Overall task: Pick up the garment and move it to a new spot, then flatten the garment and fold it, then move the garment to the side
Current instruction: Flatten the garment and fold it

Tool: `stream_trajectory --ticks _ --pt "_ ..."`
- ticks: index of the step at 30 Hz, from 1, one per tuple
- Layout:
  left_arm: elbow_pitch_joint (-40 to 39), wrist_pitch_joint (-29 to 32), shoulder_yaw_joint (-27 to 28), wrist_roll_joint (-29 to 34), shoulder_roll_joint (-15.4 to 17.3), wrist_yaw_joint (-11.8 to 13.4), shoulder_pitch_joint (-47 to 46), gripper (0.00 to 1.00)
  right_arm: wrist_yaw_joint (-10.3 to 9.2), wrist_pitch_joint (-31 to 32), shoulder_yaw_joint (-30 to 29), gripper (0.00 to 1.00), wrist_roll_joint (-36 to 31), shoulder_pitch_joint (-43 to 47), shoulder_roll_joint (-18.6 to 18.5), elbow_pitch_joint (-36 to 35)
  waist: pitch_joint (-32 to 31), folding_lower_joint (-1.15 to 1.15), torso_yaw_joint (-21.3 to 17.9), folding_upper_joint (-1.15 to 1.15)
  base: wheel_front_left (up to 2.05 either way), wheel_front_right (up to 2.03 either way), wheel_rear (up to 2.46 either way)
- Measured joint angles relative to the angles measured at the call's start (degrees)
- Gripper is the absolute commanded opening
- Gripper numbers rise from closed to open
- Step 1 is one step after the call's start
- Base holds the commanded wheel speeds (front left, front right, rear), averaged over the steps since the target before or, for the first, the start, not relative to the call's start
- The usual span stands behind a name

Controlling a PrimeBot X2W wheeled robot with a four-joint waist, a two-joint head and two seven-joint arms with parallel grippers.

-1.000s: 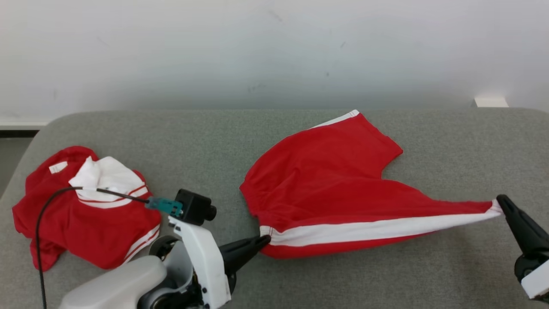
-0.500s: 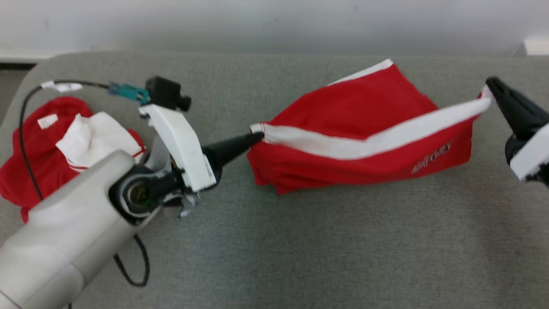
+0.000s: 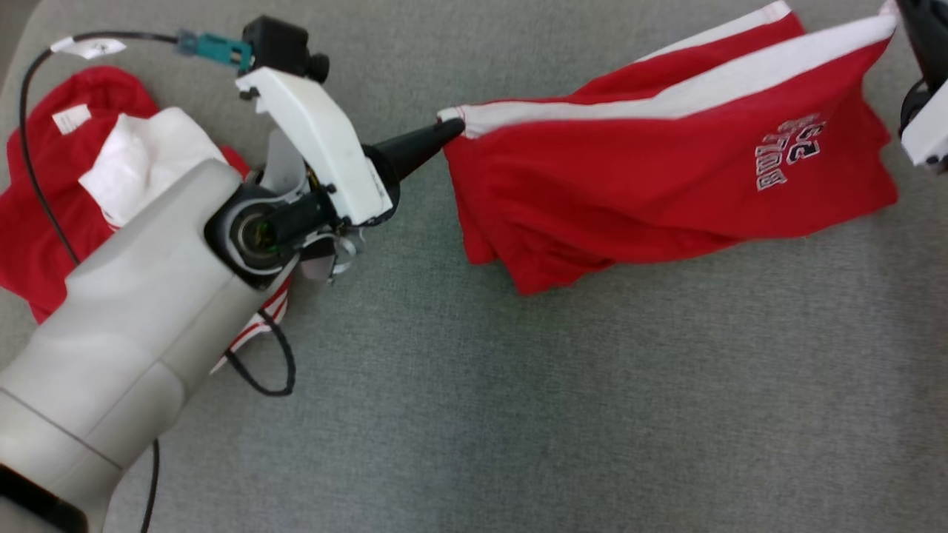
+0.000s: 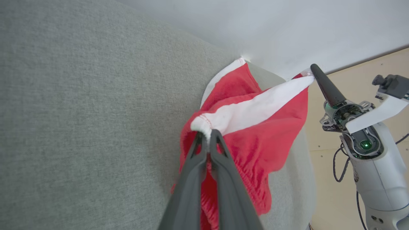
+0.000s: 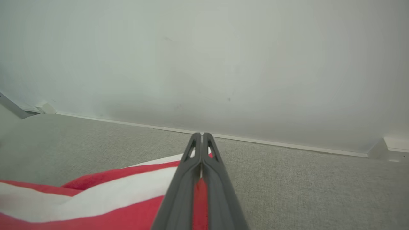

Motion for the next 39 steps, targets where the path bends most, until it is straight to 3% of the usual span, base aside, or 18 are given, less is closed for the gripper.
stream_trajectory --ticks 15,16,17,18,19,25,29,36,39 --pt "5.03 -0.04 0.24 2.76 -2.76 -0.07 -4.09 0.00 0.00 -7.71 4.20 0.00 -3.85 -12.74 3.81 18.35 6.65 -0.01 2.35 0.00 0.00 0.00 0.00" --pt "5.25 0.23 0.22 2.76 -2.79 -0.07 -4.09 0.07 0.00 -8.25 4.50 0.00 -3.81 -13.10 4.03 18.96 6.69 0.00 2.39 0.00 0.00 0.00 0.00" --pt "5.34 0.30 0.21 2.76 -2.89 -0.07 -4.09 0.39 0.00 -8.72 4.74 0.10 -3.63 -13.34 4.30 19.58 6.69 -0.01 2.40 0.00 0.00 0.00 0.00" --pt "5.46 0.33 0.21 2.76 -3.03 -0.07 -4.09 0.91 0.00 -8.80 5.05 0.40 -3.20 -13.48 4.70 20.16 6.62 -0.01 2.41 0.00 0.00 0.00 0.00" --pt "5.67 0.58 0.14 2.74 -3.20 -0.07 -4.08 1.00 0.00 -9.21 5.47 1.00 -2.93 -13.50 5.14 20.71 6.49 -0.01 2.42 0.00 0.00 0.00 0.00" --pt "6.25 0.19 -0.29 3.30 -3.14 -0.08 -3.70 1.00 0.00 -12.38 7.43 1.00 -0.75 -13.41 5.91 22.62 3.95 -0.01 2.23 0.00 0.00 0.00 0.00" --pt "5.77 -2.79 -0.77 6.04 -1.27 -0.08 -3.23 1.00 0.00 -15.38 8.24 1.00 1.01 -12.04 5.92 22.77 1.08 -0.01 2.03 0.00 0.00 0.00 0.00" --pt "5.77 -19.83 -3.16 18.09 2.29 -0.07 -1.44 1.00 0.00 -16.69 10.28 1.00 3.23 -5.64 3.66 26.07 -4.03 -0.02 2.29 -0.01 0.00 0.00 0.00" --pt "5.31 -29.11 -3.02 22.39 2.22 1.94 0.24 1.00 0.00 -15.91 11.60 1.00 3.26 -4.32 2.27 28.10 -4.81 -0.02 3.56 0.00 0.00 0.00 0.00"
